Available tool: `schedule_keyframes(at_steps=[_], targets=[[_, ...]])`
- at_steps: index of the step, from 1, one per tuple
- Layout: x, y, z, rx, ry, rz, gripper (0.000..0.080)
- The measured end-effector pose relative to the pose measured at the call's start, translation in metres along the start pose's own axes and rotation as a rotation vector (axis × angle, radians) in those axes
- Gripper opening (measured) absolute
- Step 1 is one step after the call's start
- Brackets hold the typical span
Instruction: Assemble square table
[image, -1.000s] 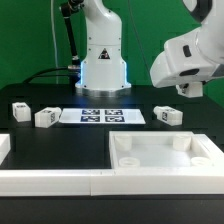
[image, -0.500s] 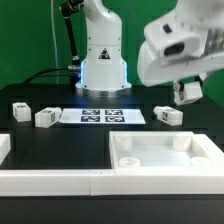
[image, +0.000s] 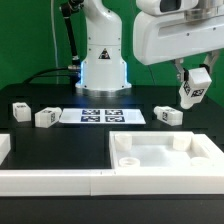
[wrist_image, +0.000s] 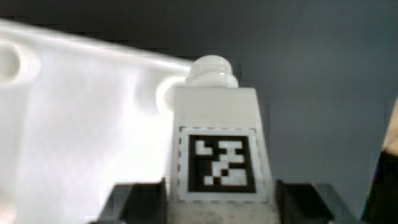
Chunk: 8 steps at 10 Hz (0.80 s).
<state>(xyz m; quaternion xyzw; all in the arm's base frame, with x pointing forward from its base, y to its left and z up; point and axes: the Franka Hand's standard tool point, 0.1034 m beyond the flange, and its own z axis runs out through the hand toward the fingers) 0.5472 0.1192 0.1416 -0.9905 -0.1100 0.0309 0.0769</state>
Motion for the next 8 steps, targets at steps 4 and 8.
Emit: schedule_keyframes(at_steps=[4,8], targets=[[0.047,0.014,-0.021,-0.046,0.292,0.007,0.0290],[0.050,0.024,-0.020,-0.097,0.528,0.002,0.0290]])
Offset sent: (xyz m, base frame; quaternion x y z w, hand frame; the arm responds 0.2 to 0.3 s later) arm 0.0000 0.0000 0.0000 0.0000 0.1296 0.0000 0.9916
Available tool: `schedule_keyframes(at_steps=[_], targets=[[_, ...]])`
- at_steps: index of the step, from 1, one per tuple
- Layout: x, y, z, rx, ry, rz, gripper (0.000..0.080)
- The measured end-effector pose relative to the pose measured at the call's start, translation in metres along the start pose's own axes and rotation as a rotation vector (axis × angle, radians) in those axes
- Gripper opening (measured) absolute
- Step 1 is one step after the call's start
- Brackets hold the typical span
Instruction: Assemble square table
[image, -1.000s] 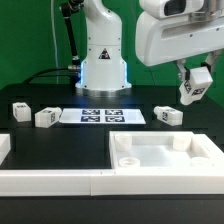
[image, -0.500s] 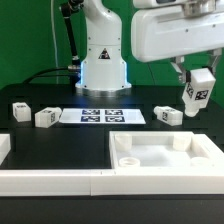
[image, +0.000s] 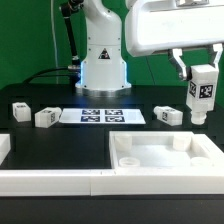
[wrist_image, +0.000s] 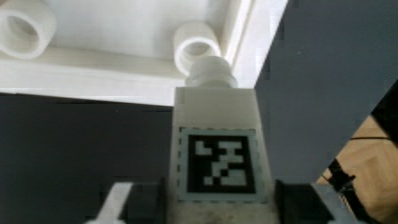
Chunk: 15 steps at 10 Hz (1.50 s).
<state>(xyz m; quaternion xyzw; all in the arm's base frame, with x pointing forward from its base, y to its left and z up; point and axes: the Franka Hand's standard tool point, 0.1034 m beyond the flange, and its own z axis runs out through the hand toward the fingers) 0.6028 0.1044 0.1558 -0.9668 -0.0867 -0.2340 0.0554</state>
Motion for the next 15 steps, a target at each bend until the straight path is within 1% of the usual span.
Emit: schedule_keyframes(at_steps=[1,3,5,6,7,8,9,10,12,15], targets=[[-0.004,0.001,0.002,-0.003,0.010,0.000,0.0290],[-0.004,-0.001,0.004,0.000,0.003,0.000,0.0290],[-0.003,-0.009,0.016,0.011,0.005,-0.003,0.0290],[-0.005,-0.015,0.026,0.016,-0.003,0.004,0.0290],[-0.010,-0.017,0.033,0.010,-0.014,-0.005,0.0290],[-0.011,-0.014,0.034,-0.004,-0.017,-0.016,0.0290],[-0.009,-0.008,0.033,-0.016,-0.014,-0.026,0.0290],[-0.007,-0.003,0.033,-0.022,-0.012,-0.028,0.0290],[-0.003,0.001,0.035,-0.025,-0.007,-0.025,0.0290],[-0.008,-0.002,0.048,-0.019,-0.022,-0.024,0.0290]])
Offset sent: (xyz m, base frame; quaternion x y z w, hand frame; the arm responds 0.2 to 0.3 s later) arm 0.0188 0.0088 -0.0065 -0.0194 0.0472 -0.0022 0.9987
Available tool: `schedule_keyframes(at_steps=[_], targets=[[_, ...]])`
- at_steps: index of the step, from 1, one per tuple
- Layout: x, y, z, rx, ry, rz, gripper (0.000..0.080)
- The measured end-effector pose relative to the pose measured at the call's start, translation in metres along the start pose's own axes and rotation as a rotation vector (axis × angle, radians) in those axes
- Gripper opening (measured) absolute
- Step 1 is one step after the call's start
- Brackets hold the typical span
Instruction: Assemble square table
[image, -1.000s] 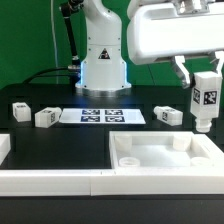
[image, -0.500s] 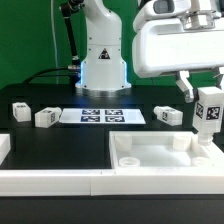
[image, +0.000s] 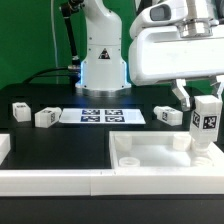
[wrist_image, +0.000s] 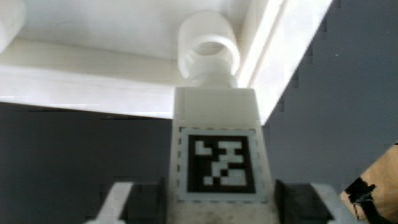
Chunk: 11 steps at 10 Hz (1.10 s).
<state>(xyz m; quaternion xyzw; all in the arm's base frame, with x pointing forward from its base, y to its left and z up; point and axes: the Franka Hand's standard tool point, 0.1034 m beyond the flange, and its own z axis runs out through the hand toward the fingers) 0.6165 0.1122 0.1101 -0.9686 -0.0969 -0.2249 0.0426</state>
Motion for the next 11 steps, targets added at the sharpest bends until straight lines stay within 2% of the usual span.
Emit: schedule_keyframes(at_steps=[2,11], targets=[[0.003,0.002,0.002,-0.001,0.003,0.002,0.0290],[-0.017,-0.005,0.025,0.001,-0.020,0.002,0.0290]])
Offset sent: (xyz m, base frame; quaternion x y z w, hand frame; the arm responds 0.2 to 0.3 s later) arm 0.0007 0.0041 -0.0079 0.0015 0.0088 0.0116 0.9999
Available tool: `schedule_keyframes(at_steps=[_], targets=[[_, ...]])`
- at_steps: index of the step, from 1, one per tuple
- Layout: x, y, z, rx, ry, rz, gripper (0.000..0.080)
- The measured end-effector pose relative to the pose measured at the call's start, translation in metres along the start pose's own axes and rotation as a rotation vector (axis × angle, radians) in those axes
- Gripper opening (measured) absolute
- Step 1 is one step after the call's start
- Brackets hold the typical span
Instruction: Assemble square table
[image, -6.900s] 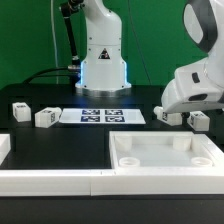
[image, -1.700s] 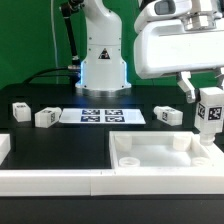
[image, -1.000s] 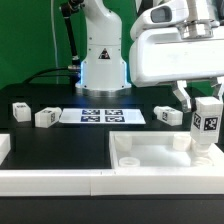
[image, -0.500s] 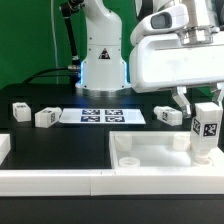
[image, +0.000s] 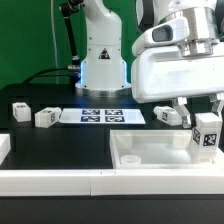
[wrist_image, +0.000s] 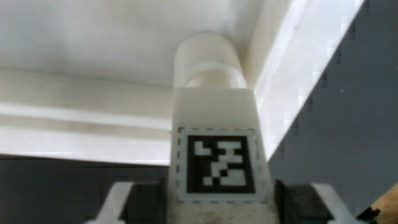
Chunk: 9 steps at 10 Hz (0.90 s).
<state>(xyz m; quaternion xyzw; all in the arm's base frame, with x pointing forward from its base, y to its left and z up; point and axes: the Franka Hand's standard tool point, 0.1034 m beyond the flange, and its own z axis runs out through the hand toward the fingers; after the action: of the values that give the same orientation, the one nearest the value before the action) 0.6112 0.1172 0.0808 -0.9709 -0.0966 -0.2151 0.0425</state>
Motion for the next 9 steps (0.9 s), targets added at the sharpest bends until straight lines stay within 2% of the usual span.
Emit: schedule_keyframes(at_steps=[3,5,6,7,8,9], targets=[[-0.0005,-0.0009,0.0002,-0.015,0.032,-0.002,0.0290],[-0.0003,-0.0004,0.0002,-0.016,0.032,-0.003,0.0290],[-0.0003,-0.0004,0.0002,-0.016,0.032,-0.003,0.0343],[-0.0003,-0.0004,0.0002,-0.016,0.032,-0.004,0.0343],[-0.0003,-0.0004,0.0002,-0.016,0.032,-0.004,0.0528],[-0.0003,-0.0004,0.0002,-0.016,0.032,-0.004,0.0621]])
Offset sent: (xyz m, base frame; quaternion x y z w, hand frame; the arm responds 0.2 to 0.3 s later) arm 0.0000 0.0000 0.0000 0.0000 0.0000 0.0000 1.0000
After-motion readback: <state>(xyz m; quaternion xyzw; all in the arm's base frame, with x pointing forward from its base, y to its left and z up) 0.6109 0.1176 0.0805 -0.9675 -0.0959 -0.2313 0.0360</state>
